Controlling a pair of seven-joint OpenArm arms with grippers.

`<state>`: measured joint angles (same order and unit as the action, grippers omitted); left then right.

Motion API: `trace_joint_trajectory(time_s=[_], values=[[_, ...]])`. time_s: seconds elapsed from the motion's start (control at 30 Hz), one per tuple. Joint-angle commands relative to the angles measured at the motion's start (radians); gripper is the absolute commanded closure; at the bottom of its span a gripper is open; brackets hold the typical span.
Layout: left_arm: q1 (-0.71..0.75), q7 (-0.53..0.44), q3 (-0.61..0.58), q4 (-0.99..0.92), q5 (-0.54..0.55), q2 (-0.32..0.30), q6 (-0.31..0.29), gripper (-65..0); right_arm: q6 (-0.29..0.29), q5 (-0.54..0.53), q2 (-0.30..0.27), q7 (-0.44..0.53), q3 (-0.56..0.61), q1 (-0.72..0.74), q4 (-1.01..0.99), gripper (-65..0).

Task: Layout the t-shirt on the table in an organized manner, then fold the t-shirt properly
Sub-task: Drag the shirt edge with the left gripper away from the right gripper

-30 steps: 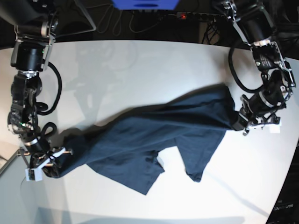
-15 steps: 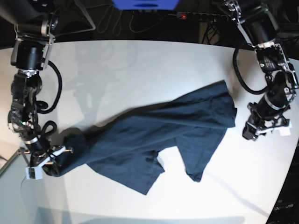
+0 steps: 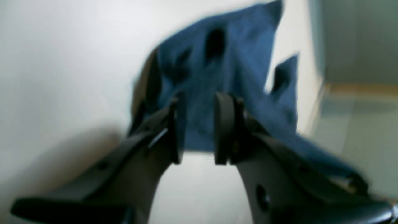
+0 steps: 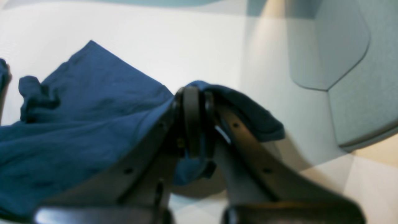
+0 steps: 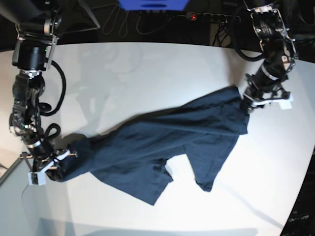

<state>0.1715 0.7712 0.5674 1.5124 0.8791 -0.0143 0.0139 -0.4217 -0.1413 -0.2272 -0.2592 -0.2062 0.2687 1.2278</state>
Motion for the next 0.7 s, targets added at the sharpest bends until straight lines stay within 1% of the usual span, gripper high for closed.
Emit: trace_joint_trajectory(time_s=[0.0, 0.03, 0.13, 0.2, 0.23, 0.33, 0.47, 0.67], values=[[-0.008, -0.015, -0.011, 0.003, -0.011, -0.002, -0.007, -15.3, -0.004, -0.013, -0.011, 0.033, -0.003, 0.025, 0.016, 0.0], [-0.008, -0.025, -0.02, -0.005, -0.041, -0.002, -0.007, -15.9, -0.004, -0.013, -0.011, 0.033, -0.003, 0.025, 0.016, 0.0], [-0.01, -0.048, -0.051, -0.002, -0.13, 0.009, -0.007, -22.4, -0.004, -0.013, -0.011, 0.033, -0.002, 0.008, 0.022, 0.0], [-0.01, -0.054, -0.076, -0.002, -0.165, 0.009, -0.007, -27.1, -0.004, -0.013, -0.011, 0.033, -0.002, 0.004, 0.022, 0.0], [-0.01, -0.062, -0.083, -0.002, -0.173, 0.006, -0.007, -28.2, -0.004, -0.013, -0.011, 0.033, -0.002, 0.002, 0.022, 0.0], [-0.008, -0.103, -0.088, -0.002, -0.18, 0.003, -0.007, -28.4, -0.004, -0.013, -0.011, 0.033, -0.002, 0.001, 0.022, 0.0], [-0.01, -0.127, -0.089, -0.013, -0.189, 0.0, -0.007, -28.8, -0.004, -0.013, -0.011, 0.033, -0.002, -0.001, 0.02, 0.0], [-0.042, -0.126, -0.089, -0.014, -0.328, 0.02, -0.009, -28.8, -0.004, -0.013, -0.013, 0.033, -0.002, -0.001, 0.019, 0.0]])
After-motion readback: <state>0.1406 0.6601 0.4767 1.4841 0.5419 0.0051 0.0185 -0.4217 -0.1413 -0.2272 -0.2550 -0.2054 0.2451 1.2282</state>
